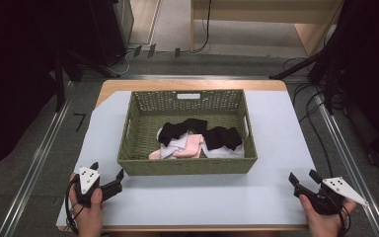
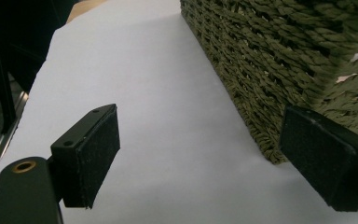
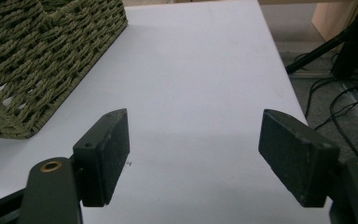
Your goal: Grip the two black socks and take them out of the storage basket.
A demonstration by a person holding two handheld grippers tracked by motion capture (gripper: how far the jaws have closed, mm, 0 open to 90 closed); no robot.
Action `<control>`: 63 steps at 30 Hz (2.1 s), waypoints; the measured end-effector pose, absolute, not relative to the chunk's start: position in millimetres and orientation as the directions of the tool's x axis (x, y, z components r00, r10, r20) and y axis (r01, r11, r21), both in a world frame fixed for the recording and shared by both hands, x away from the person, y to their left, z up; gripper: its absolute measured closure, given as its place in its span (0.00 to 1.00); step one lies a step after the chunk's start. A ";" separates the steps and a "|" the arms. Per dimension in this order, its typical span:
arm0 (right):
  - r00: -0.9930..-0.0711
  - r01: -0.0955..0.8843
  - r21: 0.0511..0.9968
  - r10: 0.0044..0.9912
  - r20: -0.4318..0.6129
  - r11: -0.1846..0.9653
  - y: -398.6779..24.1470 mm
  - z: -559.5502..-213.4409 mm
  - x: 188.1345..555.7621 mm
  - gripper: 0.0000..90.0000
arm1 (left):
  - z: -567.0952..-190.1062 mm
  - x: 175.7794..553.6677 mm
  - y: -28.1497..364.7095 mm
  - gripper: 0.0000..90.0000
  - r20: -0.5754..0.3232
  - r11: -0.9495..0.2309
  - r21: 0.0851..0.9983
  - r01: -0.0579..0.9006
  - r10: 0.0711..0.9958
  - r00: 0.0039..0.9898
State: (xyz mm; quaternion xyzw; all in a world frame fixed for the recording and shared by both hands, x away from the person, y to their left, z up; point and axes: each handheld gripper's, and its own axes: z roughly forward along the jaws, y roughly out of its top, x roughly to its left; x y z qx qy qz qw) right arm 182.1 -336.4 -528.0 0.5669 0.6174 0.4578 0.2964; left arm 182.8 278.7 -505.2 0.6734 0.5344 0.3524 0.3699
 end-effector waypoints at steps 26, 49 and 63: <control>-0.182 0.346 0.937 0.977 0.115 -0.046 -290.4 -453.1 215.9 0.36 | -504.9 181.7 280.3 0.15 0.065 -0.144 0.881 0.451 0.980 0.186; -0.374 0.415 0.908 0.921 0.111 0.059 -193.0 -397.8 287.1 0.51 | -505.0 182.5 281.4 0.15 0.053 -0.134 0.881 0.454 0.981 0.187; -0.402 0.556 0.810 0.913 0.069 0.184 -139.5 -406.3 327.8 0.64 | -504.8 183.3 282.3 0.15 0.049 -0.130 0.877 0.462 0.982 0.184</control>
